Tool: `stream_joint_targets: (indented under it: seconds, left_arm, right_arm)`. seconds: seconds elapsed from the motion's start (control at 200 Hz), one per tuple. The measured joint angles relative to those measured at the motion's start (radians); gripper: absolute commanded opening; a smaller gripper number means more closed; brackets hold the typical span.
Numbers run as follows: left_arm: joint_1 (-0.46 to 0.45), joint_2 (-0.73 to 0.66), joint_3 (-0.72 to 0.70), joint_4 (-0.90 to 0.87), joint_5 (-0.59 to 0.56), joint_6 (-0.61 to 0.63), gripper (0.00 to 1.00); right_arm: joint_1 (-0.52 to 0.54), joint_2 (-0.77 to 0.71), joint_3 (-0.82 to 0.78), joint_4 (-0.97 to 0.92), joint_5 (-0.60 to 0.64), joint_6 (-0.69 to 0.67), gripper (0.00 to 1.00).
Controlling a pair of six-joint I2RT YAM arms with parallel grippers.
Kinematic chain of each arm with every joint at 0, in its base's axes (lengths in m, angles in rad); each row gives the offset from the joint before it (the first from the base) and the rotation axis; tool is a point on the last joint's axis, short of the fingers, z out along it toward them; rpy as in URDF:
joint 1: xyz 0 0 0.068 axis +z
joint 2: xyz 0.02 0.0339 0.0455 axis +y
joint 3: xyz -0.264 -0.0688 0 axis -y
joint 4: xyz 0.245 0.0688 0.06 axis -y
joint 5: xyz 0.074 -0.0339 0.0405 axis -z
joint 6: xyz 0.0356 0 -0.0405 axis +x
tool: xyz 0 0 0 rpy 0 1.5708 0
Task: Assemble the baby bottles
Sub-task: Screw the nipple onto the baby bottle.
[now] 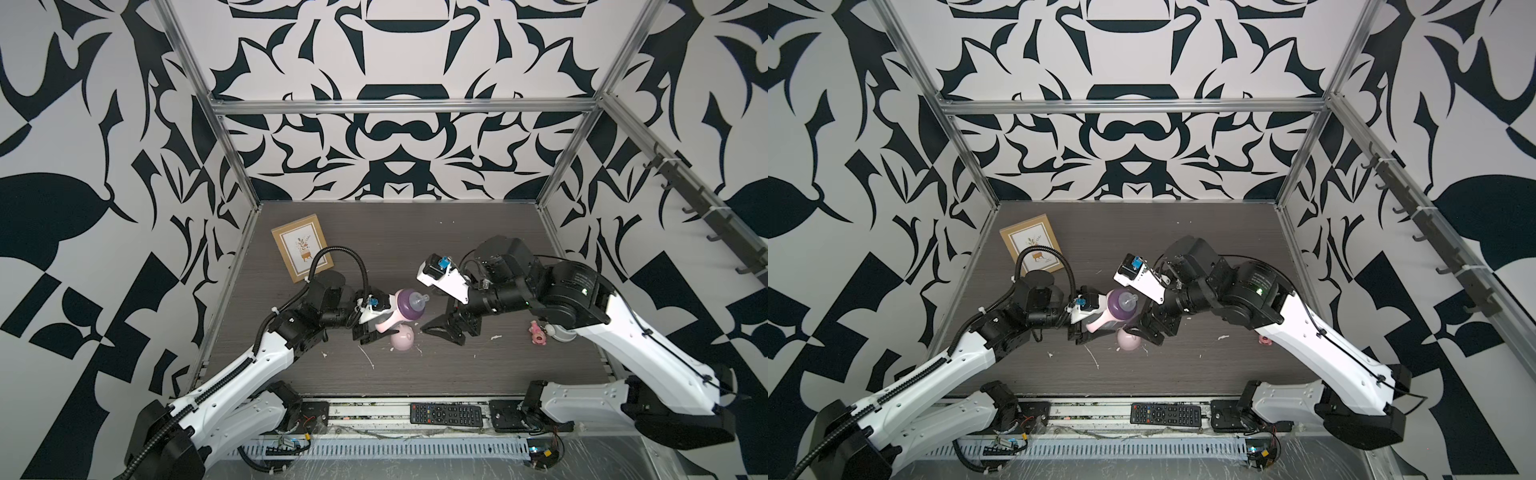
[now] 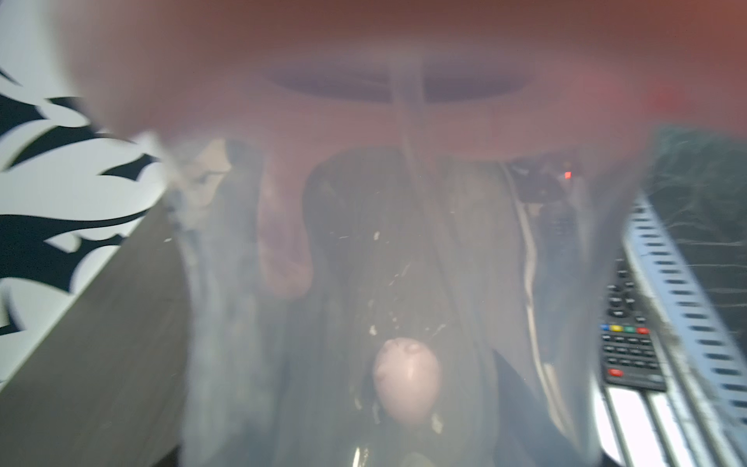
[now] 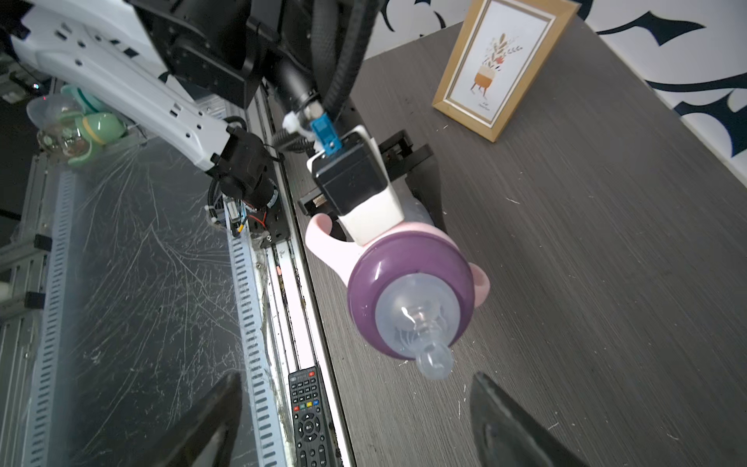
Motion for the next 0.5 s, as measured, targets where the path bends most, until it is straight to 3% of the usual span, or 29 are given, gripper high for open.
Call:
stream_joint_targets:
  seconds: [0.195,0.5]
  left_arm:
    - [0.0,0.026,0.0,-0.048,0.124,-0.032,0.0]
    - [0.0,0.028,0.0,-0.061,0.185,-0.045,0.0]
  right_arm:
    - [0.023,0.019,-0.011,0.005,0.003,-0.052,0.89]
    - [0.024,0.076,-0.01,0.008,0.014,-0.085,0.89]
